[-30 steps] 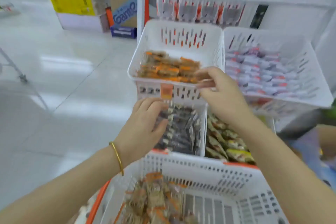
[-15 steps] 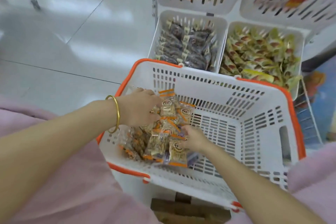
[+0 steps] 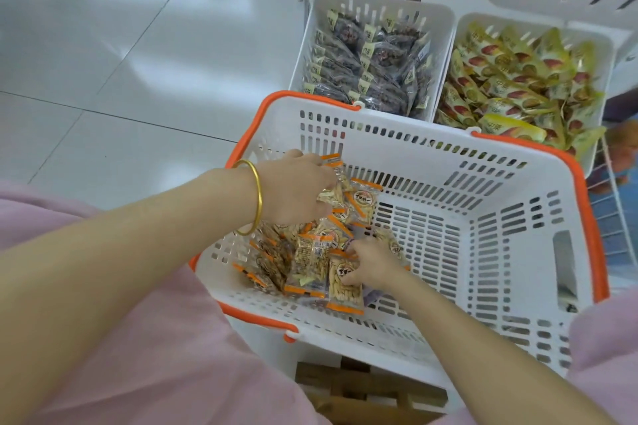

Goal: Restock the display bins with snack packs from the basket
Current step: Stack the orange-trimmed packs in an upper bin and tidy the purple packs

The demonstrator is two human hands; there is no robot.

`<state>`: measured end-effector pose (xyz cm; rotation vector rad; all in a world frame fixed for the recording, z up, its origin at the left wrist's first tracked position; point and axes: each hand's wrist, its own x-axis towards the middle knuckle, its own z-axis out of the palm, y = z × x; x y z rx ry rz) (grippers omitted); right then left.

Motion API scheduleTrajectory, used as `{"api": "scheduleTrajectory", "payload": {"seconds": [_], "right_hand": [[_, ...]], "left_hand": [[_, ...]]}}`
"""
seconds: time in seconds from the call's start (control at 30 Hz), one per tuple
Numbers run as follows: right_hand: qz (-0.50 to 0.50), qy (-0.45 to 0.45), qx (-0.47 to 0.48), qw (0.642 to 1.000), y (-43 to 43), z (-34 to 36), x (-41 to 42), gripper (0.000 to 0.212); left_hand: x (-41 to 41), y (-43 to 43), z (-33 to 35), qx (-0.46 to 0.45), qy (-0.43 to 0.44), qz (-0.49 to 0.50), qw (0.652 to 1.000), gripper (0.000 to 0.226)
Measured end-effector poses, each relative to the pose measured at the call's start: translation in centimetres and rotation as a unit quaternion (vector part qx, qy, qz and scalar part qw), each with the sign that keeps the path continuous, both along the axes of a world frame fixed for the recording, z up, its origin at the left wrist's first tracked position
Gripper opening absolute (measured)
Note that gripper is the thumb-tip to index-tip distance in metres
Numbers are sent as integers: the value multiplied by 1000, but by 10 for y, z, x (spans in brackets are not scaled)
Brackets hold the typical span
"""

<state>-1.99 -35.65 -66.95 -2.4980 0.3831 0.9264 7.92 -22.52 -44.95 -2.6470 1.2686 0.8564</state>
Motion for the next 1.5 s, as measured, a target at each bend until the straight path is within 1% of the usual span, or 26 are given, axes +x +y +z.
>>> {"api": "scheduleTrajectory", "payload": {"seconds": [0.07,0.1,0.13,0.17,0.2,0.23,0.3,0.4,0.47,0.5,0.6,0.67,0.7,0.8,0.87,0.9,1.0,1.07,1.1,1.13,1.23,1.3,1.37,1.43,1.47,1.5], "right_hand": [[-2,3,23,1000,-2,-1,-2,82],[9,4,25,1000,0,0,-3,84],[24,2,12,1000,3,1,-3,82],[38,-7,-6,999,6,2,-3,74],[43,-14,-14,999,7,4,-1,62],[33,-17,-1,999,6,8,1,49],[-29,2,88,996,-5,20,7,34],[-127,27,237,963,-27,46,18,20],[-157,14,297,942,-23,55,24,18],[-148,2,299,943,-14,56,27,18],[-96,-22,260,960,21,41,31,21],[-98,-47,246,963,37,30,30,38],[-102,-59,244,963,40,28,29,40],[-132,-65,277,950,30,37,29,30],[-180,-53,313,931,7,56,31,30],[-203,-45,338,918,-8,71,32,27],[-249,-46,446,859,-49,121,34,16],[-258,-78,515,813,-69,154,34,26],[-254,-94,544,794,-76,170,34,29],[-248,-112,562,781,-81,182,35,26],[-266,-141,583,755,-89,207,35,8],[-298,-151,593,733,-93,213,34,9],[-325,-155,611,705,-96,215,33,14],[-350,-154,613,692,-99,215,32,17],[-368,-153,606,688,-102,215,33,21],[-396,-158,600,677,-106,217,32,25]], "left_hand": [[-1,1,-2,3,0,0,1000,41],[-1,1,-3,3,3,0,1000,42],[0,1,-4,4,4,-1,1000,42],[1,1,-5,4,5,-4,1000,42],[2,1,-6,3,4,-5,1000,42],[4,1,-7,2,4,-6,1000,42],[6,2,-11,0,3,-3,1000,42],[8,2,-18,2,-5,-3,1000,40],[10,2,-20,-1,-10,-3,1000,39],[10,1,-19,-4,-9,-1,1000,39],[13,0,-15,-4,3,2,1000,42],[14,0,-13,6,15,-7,1000,44],[15,1,-13,11,17,-11,1000,45],[18,1,-13,11,20,-16,1000,43],[21,0,-12,-3,25,-18,1000,41],[24,-1,-12,-5,29,-15,999,44],[30,-4,-12,-10,49,-9,999,64],[29,-10,-10,-75,92,2,993,78],[26,-14,-7,-122,114,5,986,82],[23,-20,-4,-170,132,5,977,82],[19,-36,2,-312,163,3,936,72],[20,-43,5,-376,164,29,912,65],[23,-48,5,-407,130,41,903,48],[26,-52,7,-421,77,20,904,28],[27,-53,6,-427,69,9,902,20],[28,-54,5,-430,70,16,900,15]]}}
